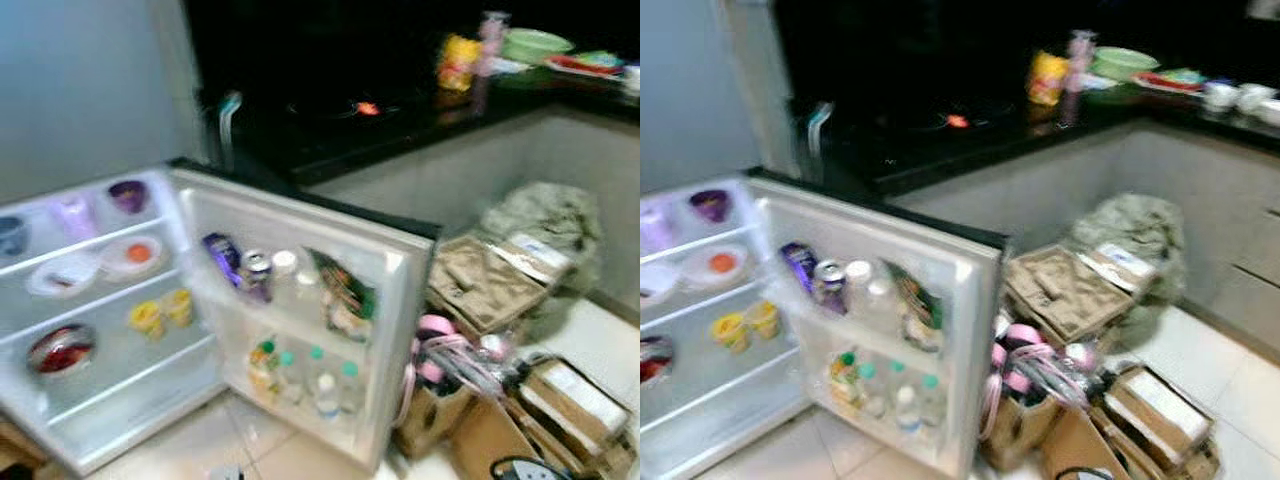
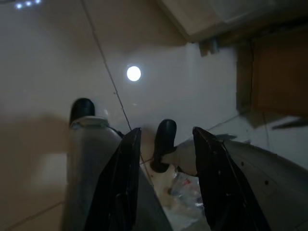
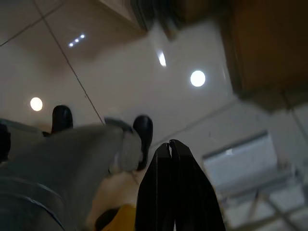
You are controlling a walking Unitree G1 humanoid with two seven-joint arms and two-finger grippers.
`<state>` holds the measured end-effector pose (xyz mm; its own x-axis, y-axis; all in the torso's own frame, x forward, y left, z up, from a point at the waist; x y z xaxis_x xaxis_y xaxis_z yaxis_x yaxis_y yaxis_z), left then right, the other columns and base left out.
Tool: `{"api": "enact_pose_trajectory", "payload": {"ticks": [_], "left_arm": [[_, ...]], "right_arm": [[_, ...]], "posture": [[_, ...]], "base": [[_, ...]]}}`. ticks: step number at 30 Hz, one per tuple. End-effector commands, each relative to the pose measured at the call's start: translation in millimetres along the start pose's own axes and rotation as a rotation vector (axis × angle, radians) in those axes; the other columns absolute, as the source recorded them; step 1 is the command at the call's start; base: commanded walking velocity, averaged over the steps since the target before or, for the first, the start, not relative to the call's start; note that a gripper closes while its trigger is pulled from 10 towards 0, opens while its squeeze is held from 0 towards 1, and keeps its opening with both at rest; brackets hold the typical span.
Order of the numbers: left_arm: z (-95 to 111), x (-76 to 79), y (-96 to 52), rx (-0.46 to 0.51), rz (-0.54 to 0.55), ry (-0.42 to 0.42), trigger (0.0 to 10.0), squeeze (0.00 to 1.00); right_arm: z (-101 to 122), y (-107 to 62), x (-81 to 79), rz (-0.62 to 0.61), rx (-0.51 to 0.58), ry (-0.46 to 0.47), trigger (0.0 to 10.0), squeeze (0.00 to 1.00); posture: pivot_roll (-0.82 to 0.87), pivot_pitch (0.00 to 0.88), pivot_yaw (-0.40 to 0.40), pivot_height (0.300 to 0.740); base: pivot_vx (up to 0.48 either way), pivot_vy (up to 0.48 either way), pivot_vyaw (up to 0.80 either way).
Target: Restocking fridge
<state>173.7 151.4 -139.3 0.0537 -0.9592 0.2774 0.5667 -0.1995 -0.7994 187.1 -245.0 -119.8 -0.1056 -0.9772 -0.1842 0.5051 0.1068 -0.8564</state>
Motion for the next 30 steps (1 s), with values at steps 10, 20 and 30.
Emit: {"api": "enact_pose_trajectory", "payload": {"ticks": [10, 20, 30], "left_arm": [[-5, -0.4, -0.9, -0.016, 0.002, -0.016, 10.0, 0.0], [-6, -3.3, -2.0, -0.014, 0.007, -0.024, 10.0, 0.0], [-6, -3.1, -2.0, -0.011, 0.007, -0.026, 10.0, 0.0]], "right_arm": [[39, -18.6, 53.3, -0.245, 0.224, 0.284, 10.0, 0.0], [166, -53.8, 56.5, 0.027, 0.705, 0.65, 10.0, 0.0], [236, -74.5, 21.0, 0.268, 0.864, 0.625, 10.0, 0.0]], "posture": [[-0.12, 0.0, -0.056, 0.74], [-0.12, 0.0, -0.056, 0.74], [-0.11, 0.0, -0.056, 0.74]], "base": [[0.0, 0.0, 0.19], [0.0, 0.0, 0.0], [0.0, 0.0, 0.0]]}}
Point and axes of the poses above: a point about 5 cm out from each wrist's last joint towards the gripper, its own y axis pointing out of the wrist towards the gripper, its own z axis along the axis of the wrist's last joint, x = y × z, the point moved 5 cm from there along y, pointing out of the wrist towards the gripper, and after that the axes turned 11 degrees about y, right-handed, at the moved point
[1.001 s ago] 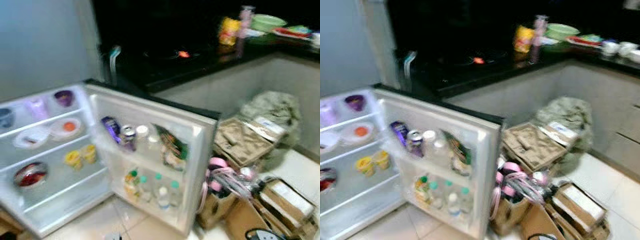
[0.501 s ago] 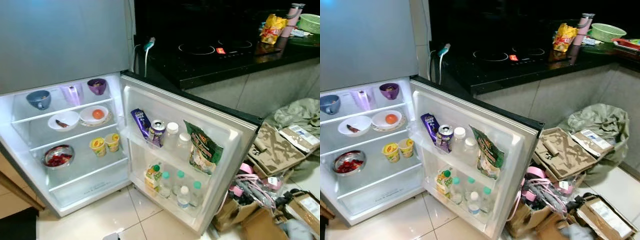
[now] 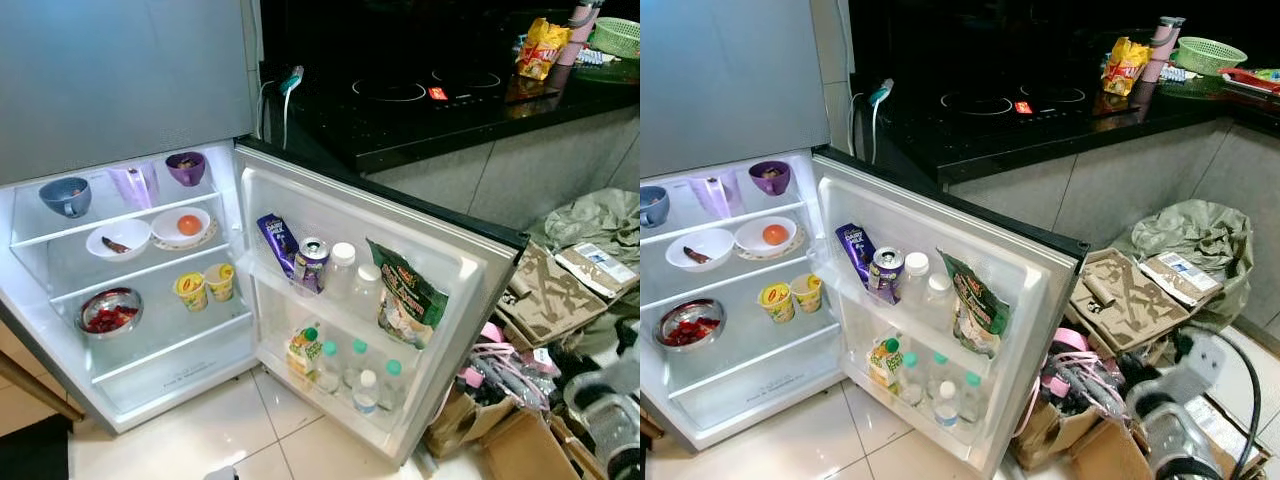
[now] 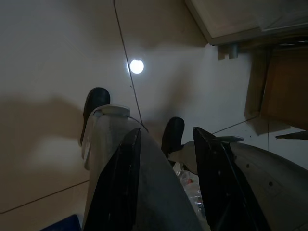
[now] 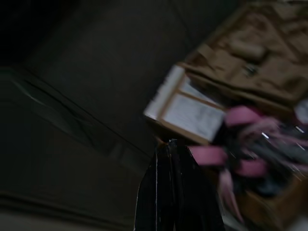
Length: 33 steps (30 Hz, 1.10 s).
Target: Restocking fridge
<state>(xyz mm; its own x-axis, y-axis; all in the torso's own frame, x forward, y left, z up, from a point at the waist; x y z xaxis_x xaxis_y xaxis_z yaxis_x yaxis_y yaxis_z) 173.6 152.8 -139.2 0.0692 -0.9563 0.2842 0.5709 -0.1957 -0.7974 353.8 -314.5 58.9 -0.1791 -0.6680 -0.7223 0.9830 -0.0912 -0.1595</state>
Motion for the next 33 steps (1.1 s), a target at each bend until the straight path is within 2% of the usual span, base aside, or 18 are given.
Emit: {"api": "enact_pose_trajectory", "payload": {"ticks": [1, 5, 6, 7, 8, 9, 10, 11, 12, 14, 16, 19, 20, 22, 23, 27, 33], "left_arm": [[-6, -1.8, -1.6, -0.016, 0.004, -0.009, 10.0, 0.0], [-6, -1.8, -1.6, -0.016, 0.004, -0.009, 10.0, 0.0], [-6, -1.6, -1.5, -0.015, 0.003, -0.011, 10.0, 0.0], [-6, -1.6, -1.5, -0.015, 0.003, -0.011, 10.0, 0.0], [-6, -0.9, -1.4, -0.014, 0.002, -0.013, 10.0, 0.0], [-6, -0.9, -1.4, -0.014, 0.002, -0.013, 10.0, 0.0], [-6, -0.2, -1.3, -0.012, 0.0, -0.014, 10.0, 0.0], [-6, -0.2, -1.3, -0.012, 0.0, -0.014, 10.0, 0.0], [-6, 0.4, -1.1, -0.011, -0.002, -0.015, 10.0, 0.0], [-5, 0.8, -1.0, -0.009, -0.003, -0.016, 10.0, 0.0], [-5, 0.8, -1.0, -0.009, -0.004, -0.016, 10.0, 0.0], [-6, 1.2, -0.9, -0.01, -0.005, -0.016, 10.0, 0.0], [-6, 1.2, -0.9, -0.01, -0.005, -0.016, 10.0, 0.0], [-6, 1.6, -0.8, -0.011, -0.006, -0.017, 10.0, 0.0], [-6, 1.6, -0.8, -0.011, -0.006, -0.017, 10.0, 0.0], [-6, 1.8, -0.8, -0.01, -0.008, -0.018, 10.0, 0.0], [-6, 2.1, -0.7, -0.01, -0.009, -0.019, 10.0, 0.0]], "right_arm": [[-2, -3.6, 6.0, -0.015, -0.001, 0.022, 10.0, 0.0], [-2, -3.6, 6.0, -0.015, -0.001, 0.022, 10.0, 0.0], [2, 4.0, -10.9, 0.057, -0.003, 0.019, 10.0, 0.0], [2, 4.0, -10.9, 0.057, -0.003, 0.019, 10.0, 0.0], [-10, 9.0, -44.1, 0.266, -0.116, -0.049, 10.0, 0.0], [-10, 9.0, -44.1, 0.266, -0.116, -0.049, 10.0, 0.0], [-25, 7.4, -66.4, 0.422, -0.229, -0.113, 10.0, 0.0], [-25, 7.4, -66.4, 0.422, -0.229, -0.113, 10.0, 0.0], [-36, 3.5, -79.6, 0.529, -0.315, -0.153, 10.0, 0.0], [-45, -2.1, -91.2, 0.633, -0.391, -0.172, 10.0, 0.0], [-46, -4.0, -94.2, 0.664, -0.408, -0.174, 10.0, 0.0], [-55, -14.6, -103.8, 0.789, -0.502, -0.185, 10.0, 0.0], [-55, -14.6, -103.8, 0.789, -0.502, -0.185, 10.0, 0.0], [-66, -26.2, -108.7, 0.887, -0.604, -0.194, 10.0, 0.0], [-66, -26.2, -108.7, 0.887, -0.604, -0.194, 10.0, 0.0], [-82, -45.8, -112.7, 1.024, -0.763, -0.223, 10.0, 0.0], [-90, -54.0, -102.4, 1.022, -0.849, -0.274, 10.0, 0.0]], "posture": [[-0.11, 0.0, -0.056, 0.74], [-0.11, 0.0, -0.056, 0.74], [-0.11, 0.0, -0.056, 0.74], [-0.11, 0.0, -0.056, 0.74], [-0.1, 0.0, -0.062, 0.74], [-0.1, 0.0, -0.062, 0.74], [-0.1, 0.0, -0.062, 0.74], [-0.1, 0.0, -0.062, 0.74], [-0.1, 0.0, -0.062, 0.74], [-0.1, 0.0, -0.062, 0.74], [-0.1, 0.0, -0.062, 0.74], [-0.1, 0.0, -0.062, 0.74], [-0.1, 0.0, -0.062, 0.74], [-0.1, 0.0, -0.062, 0.74], [-0.1, 0.0, -0.062, 0.74], [-0.11, 0.0, -0.06, 0.74], [-0.11, 0.0, -0.06, 0.74]], "base": [[0.0, 0.0, 0.0], [0.0, 0.0, 0.0], [0.0, 0.0, 0.0], [0.0, 0.0, 0.0], [0.0, 0.0, 0.0], [0.0, 0.0, 0.0], [0.0, 0.0, 0.0], [0.0, 0.0, 0.0], [0.0, 0.0, 0.0], [0.0, 0.0, 0.0], [0.0, 0.0, 0.0], [0.0, 0.0, 0.0], [0.0, 0.0, 0.0], [0.0, 0.0, 0.0], [0.0, 0.0, 0.0], [0.0, 0.0, 0.0], [0.0, 0.0, 0.0]]}}
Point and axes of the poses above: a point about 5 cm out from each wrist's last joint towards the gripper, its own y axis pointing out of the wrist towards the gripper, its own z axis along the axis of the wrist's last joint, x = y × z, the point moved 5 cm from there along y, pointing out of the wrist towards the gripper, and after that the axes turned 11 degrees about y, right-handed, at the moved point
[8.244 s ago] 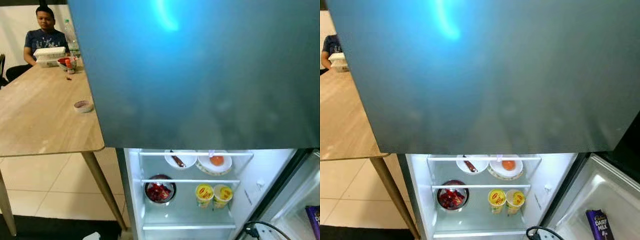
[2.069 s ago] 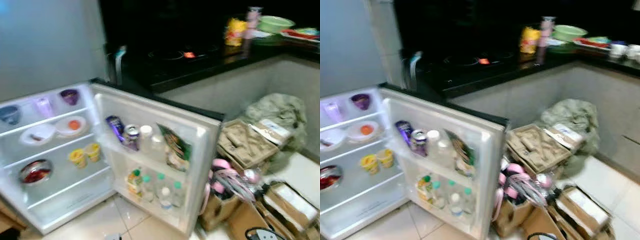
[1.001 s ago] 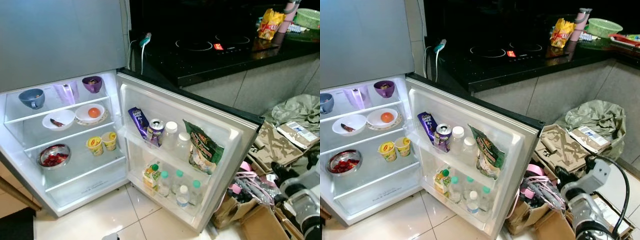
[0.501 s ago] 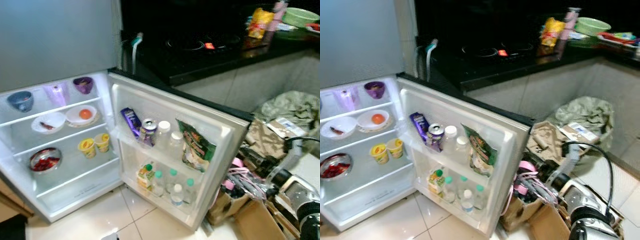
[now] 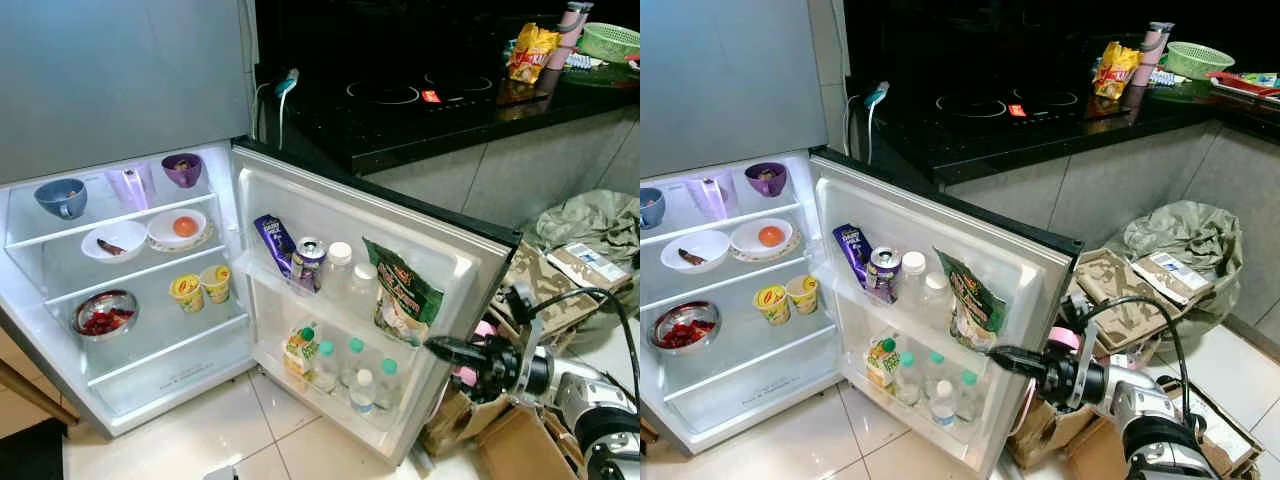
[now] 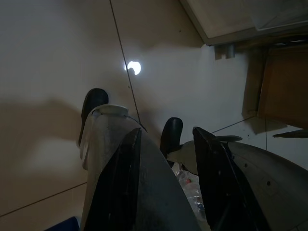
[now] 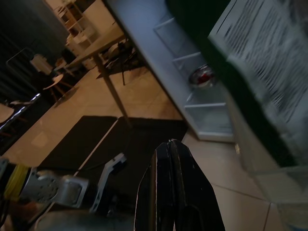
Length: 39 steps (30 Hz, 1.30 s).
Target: Restocking fridge
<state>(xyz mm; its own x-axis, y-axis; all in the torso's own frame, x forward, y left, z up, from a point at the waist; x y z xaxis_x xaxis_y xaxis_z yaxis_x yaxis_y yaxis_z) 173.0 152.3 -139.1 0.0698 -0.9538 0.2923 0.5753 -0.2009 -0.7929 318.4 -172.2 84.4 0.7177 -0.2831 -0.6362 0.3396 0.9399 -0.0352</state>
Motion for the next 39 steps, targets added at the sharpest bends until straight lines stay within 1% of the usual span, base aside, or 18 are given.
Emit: {"api": "enact_pose_trajectory", "payload": {"ticks": [1, 3, 6, 7, 11, 14, 16, 17, 19, 21, 22, 23, 24, 25, 27, 28, 34, 39], "left_arm": [[-5, 1.6, -0.3, -0.015, -0.002, -0.014, 10.0, 0.0], [-5, 1.7, -0.3, -0.015, -0.002, -0.014, 10.0, 0.0], [-6, 1.6, -0.4, -0.018, -0.003, -0.011, 10.0, 0.0], [-6, 1.6, -0.4, -0.018, -0.003, -0.011, 10.0, 0.0], [-7, -0.2, -1.1, -0.022, 0.001, -0.007, 10.0, 0.0], [-7, -0.6, -1.2, -0.023, 0.001, -0.007, 10.0, 0.0], [-6, -1.7, -1.4, -0.021, 0.004, -0.007, 10.0, 0.0], [-6, -1.7, -1.4, -0.021, 0.004, -0.007, 10.0, 0.0], [-5, -2.4, -1.4, -0.018, 0.006, -0.006, 10.0, 0.0], [-5, -2.4, -1.4, -0.018, 0.006, -0.006, 10.0, 0.0], [-4, -1.8, -1.1, -0.018, 0.004, -0.004, 10.0, 0.0], [-4, -1.8, -1.1, -0.018, 0.004, -0.004, 10.0, 0.0], [-4, -1.2, -0.9, -0.018, 0.003, -0.003, 10.0, 0.0], [-4, -1.2, -0.9, -0.018, 0.003, -0.003, 10.0, 0.0], [-4, -0.4, -0.7, -0.019, 0.001, -0.002, 10.0, 0.0], [-4, -0.4, -0.7, -0.019, 0.001, -0.002, 10.0, 0.0], [-4, -7.8, -3.3, -0.009, 0.016, 0.003, 10.0, 0.0], [0, -17.2, -6.1, 0.007, 0.028, 0.017, 10.0, 0.0]], "right_arm": [[-10, -6.7, 3.4, -0.037, -0.072, -0.013, 10.0, 0.0], [-14, -8.9, 4.8, -0.051, -0.096, -0.013, 10.0, 0.0], [-39, -35.6, 22.6, -0.24, -0.216, 0.018, 10.0, 0.0], [-39, -35.6, 22.6, -0.24, -0.216, 0.018, 10.0, 0.0], [-63, -95.6, 48.2, -0.611, -0.376, 0.027, 10.0, 0.0], [-62, -102.3, 50.4, -0.652, -0.383, 0.023, 10.0, 0.0], [-45, -124.2, 65.2, -0.873, -0.347, -0.054, 10.0, 0.0], [-45, -124.2, 65.2, -0.873, -0.347, -0.054, 10.0, 0.0], [1, -142.0, 79.6, -1.146, -0.177, -0.199, 10.0, 0.0], [1, -142.0, 79.6, -1.146, -0.177, -0.199, 10.0, 0.0], [32, -138.0, 80.9, -1.204, 0.061, -0.196, 10.0, 0.0], [32, -138.0, 80.9, -1.204, 0.061, -0.196, 10.0, 0.0], [46, -134.9, 80.2, -1.207, 0.188, -0.173, 10.0, 0.0], [46, -134.9, 80.2, -1.207, 0.188, -0.173, 10.0, 0.0], [60, -127.6, 79.1, -1.187, 0.331, -0.132, 10.0, 0.0], [60, -127.6, 79.1, -1.187, 0.331, -0.132, 10.0, 0.0], [83, -78.1, 74.6, -1.038, 0.432, -0.136, 10.0, 0.0], [96, -63.2, 70.9, -0.995, 0.492, -0.129, 10.0, 0.0]], "posture": [[-0.11, 0.0, -0.06, 0.74], [-0.11, 0.0, -0.06, 0.74], [-0.11, 0.0, -0.06, 0.74], [-0.11, 0.0, -0.06, 0.74], [-0.11, 0.0, -0.052, 0.74], [-0.11, 0.0, -0.052, 0.74], [-0.11, 0.0, -0.052, 0.74], [-0.11, 0.0, -0.052, 0.74], [-0.11, 0.0, -0.051, 0.74], [-0.11, 0.0, -0.051, 0.74], [-0.11, 0.0, -0.052, 0.74], [-0.11, 0.0, -0.052, 0.74], [-0.11, 0.0, -0.052, 0.74], [-0.11, 0.0, -0.052, 0.74], [-0.11, 0.0, -0.052, 0.74], [-0.11, 0.0, -0.052, 0.74], [-0.1, 0.0, -0.035, 0.74], [-0.09, 0.0, -0.014, 0.74]], "base": [[0.0, 0.0, 0.0], [0.0, 0.0, 0.0], [0.0, 0.0, 0.0], [0.0, 0.0, 0.0], [0.0, 0.0, 0.0], [0.0, 0.0, 0.0], [0.0, 0.0, 0.0], [0.0, 0.0, 0.0], [0.0, 0.0, 0.0], [0.0, 0.0, 0.0], [0.0, 0.0, 0.0], [0.0, 0.0, 0.0], [0.0, 0.0, 0.0], [0.0, 0.0, 0.0], [0.0, 0.0, 0.0], [0.0, 0.0, 0.0], [0.0, 0.0, 0.0], [0.0, 0.0, 0.0]]}}
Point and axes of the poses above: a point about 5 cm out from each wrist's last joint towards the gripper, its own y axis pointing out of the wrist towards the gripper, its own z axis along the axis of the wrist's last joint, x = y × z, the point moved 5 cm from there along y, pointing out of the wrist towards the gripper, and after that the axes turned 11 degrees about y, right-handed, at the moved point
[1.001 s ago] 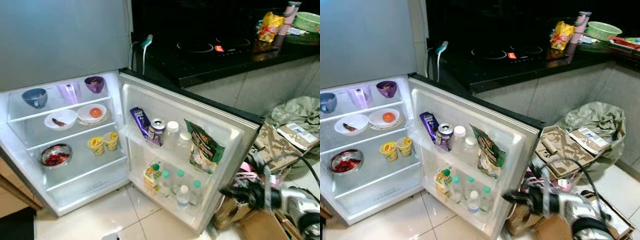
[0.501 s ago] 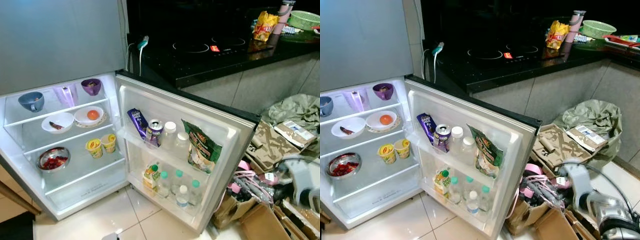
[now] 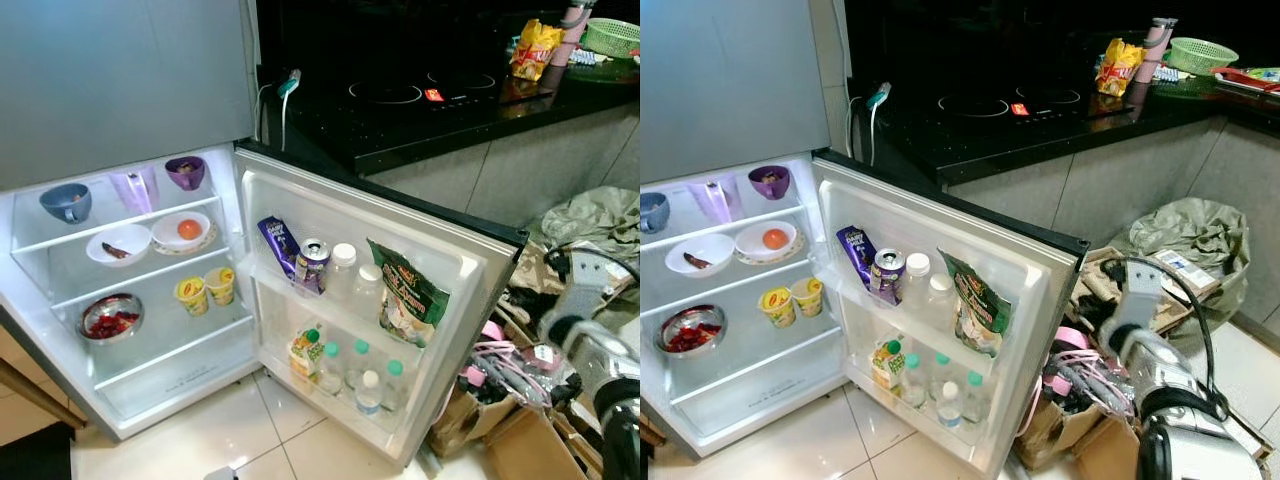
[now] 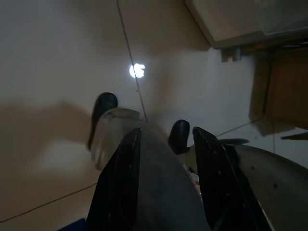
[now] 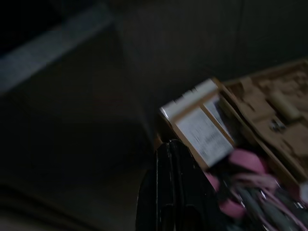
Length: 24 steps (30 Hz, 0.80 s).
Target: Restocking fridge
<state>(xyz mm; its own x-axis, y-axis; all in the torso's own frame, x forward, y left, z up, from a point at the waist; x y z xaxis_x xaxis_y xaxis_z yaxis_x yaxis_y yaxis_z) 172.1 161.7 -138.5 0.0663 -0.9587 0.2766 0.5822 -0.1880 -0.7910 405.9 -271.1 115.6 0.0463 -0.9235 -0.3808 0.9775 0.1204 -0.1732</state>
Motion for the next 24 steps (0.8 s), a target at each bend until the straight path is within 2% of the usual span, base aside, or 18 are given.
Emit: {"api": "enact_pose_trajectory", "payload": {"ticks": [1, 4, 5, 7, 9, 10, 11, 13, 16, 21, 23, 24], "left_arm": [[-1, -10.0, -3.6, 0.0, 0.019, 0.008, 10.0, 0.0], [7, -16.0, -5.0, 0.026, 0.015, 0.027, 10.0, 0.0], [7, -16.0, -5.0, 0.026, 0.015, 0.027, 10.0, 0.0], [11, -18.9, -5.9, 0.041, 0.009, 0.04, 10.0, 0.0], [11, -18.9, -5.9, 0.041, 0.009, 0.04, 10.0, 0.0], [14, -20.5, -6.5, 0.049, 0.006, 0.045, 10.0, 0.0], [14, -20.5, -6.5, 0.049, 0.006, 0.045, 10.0, 0.0], [17, -23.9, -8.1, 0.066, 0.004, 0.05, 10.0, 0.0], [18, -25.2, -8.8, 0.075, 0.003, 0.045, 10.0, 0.0], [22, -21.2, -7.0, 0.08, -0.015, 0.059, 10.0, 0.0], [23, -20.6, -6.6, 0.082, -0.016, 0.059, 10.0, 0.0], [24, -20.2, -6.3, 0.087, -0.015, 0.053, 10.0, 0.0]], "right_arm": [[0, 1.7, -3.3, 0.006, 0.023, 0.04, 10.0, 0.0], [-6, 7.2, -25.5, 0.125, -0.003, 0.056, 10.0, 0.0], [-6, 7.2, -25.5, 0.125, -0.003, 0.056, 10.0, 0.0], [-14, 7.6, -40.5, 0.23, -0.048, 0.038, 10.0, 0.0], [-14, 7.6, -40.5, 0.23, -0.048, 0.038, 10.0, 0.0], [-18, 6.7, -47.3, 0.286, -0.074, 0.028, 10.0, 0.0], [-18, 6.7, -47.3, 0.286, -0.074, 0.028, 10.0, 0.0], [-26, 1.8, -62.0, 0.425, -0.124, 0.026, 10.0, 0.0], [-30, -0.8, -68.8, 0.486, -0.143, 0.03, 10.0, 0.0], [-58, -20.8, -112.0, 0.847, -0.307, -0.007, 10.0, 0.0], [-62, -24.1, -116.0, 0.886, -0.328, -0.012, 10.0, 0.0], [-70, -34.0, -126.1, 0.992, -0.382, -0.02, 10.0, 0.0]], "posture": [[-0.09, 0.0, -0.014, 0.74], [-0.07, 0.0, 0.008, 0.74], [-0.07, 0.0, 0.008, 0.74], [-0.07, 0.004, 0.011, 0.74], [-0.07, 0.004, 0.011, 0.74], [-0.08, 0.014, 0.016, 0.74], [-0.08, 0.014, 0.016, 0.74], [-0.08, 0.036, 0.026, 0.74], [-0.09, 0.045, 0.031, 0.74], [-0.1, 0.052, 0.02, 0.74], [-0.1, 0.052, 0.02, 0.74], [-0.1, 0.052, 0.02, 0.74]], "base": [[0.0, 0.0, 0.0], [0.0, 0.0, 0.0], [0.0, 0.0, 0.0], [0.0, 0.0, 0.0], [0.0, 0.0, 0.0], [0.0, 0.0, 0.0], [0.0, 0.0, 0.0], [0.0, 0.0, 0.0], [0.0, 0.0, 0.0], [0.0, 0.0, 0.0], [0.0, 0.0, 0.0], [0.0, 0.0, 0.0]]}}
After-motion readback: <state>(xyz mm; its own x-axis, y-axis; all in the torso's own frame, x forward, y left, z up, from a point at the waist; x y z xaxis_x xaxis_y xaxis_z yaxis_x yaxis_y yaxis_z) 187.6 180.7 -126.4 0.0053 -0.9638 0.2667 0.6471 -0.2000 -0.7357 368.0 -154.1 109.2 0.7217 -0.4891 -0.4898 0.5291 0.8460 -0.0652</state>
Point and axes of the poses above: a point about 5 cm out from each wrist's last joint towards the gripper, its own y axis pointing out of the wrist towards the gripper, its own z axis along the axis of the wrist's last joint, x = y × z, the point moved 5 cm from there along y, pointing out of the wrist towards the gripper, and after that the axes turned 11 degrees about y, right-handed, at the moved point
